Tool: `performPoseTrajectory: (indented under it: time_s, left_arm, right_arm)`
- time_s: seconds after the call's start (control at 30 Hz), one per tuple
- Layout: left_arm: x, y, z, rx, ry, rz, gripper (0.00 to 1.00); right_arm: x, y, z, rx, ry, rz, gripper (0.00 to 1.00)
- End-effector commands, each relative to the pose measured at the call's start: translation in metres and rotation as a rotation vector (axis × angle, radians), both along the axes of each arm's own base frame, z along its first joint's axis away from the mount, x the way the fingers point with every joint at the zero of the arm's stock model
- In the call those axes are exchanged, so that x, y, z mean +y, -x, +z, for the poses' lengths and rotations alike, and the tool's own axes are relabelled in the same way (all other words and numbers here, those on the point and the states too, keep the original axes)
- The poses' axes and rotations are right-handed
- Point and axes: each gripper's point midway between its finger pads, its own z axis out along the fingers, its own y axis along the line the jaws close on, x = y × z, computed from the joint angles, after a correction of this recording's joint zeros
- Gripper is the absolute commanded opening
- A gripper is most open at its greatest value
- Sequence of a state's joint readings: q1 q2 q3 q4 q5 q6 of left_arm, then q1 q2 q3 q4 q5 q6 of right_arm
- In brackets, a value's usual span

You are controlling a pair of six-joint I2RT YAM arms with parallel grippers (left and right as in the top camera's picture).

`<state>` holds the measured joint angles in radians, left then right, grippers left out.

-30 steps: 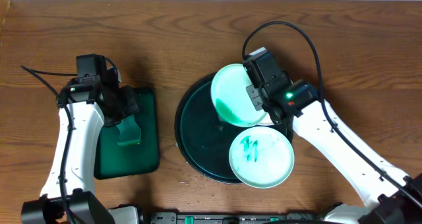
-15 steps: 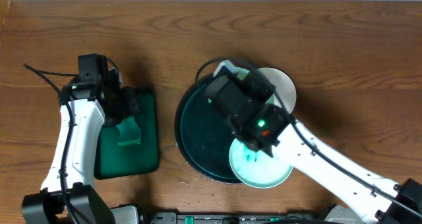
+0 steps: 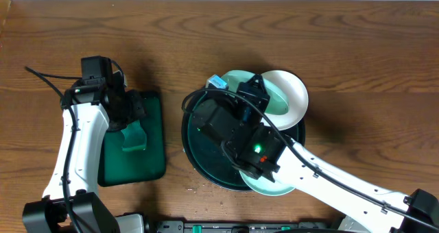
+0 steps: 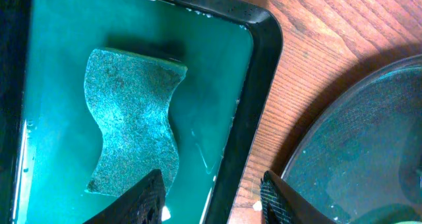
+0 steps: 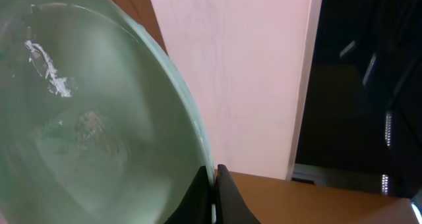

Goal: Clean dirty plates on tray and stack at the side
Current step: 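Lift the cleaned plate by its rim with the right gripper, then carry the plate right off the tray with the right gripper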

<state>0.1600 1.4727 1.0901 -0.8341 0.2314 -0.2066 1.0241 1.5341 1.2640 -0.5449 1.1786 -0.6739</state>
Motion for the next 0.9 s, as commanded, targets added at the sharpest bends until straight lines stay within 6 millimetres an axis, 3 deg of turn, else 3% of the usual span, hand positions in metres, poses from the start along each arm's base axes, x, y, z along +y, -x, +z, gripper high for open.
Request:
performPoseTrajectory:
  time_s: [0.0,0.87]
  left_arm:
    - [0.0001,-0.0042,0.0034,-0.005,0.003,-0.003,0.48]
    - [0.0001,-0.0041,0.0034,-0.005,0.003,-0.003,0.48]
  right_arm:
    - [-0.0031,0.0021,0.0215,-0.049,-0.003,-0.019,0.01]
    - [-0.0056,0.0028,0.0244,-0.064,0.006,-0.035,0.01]
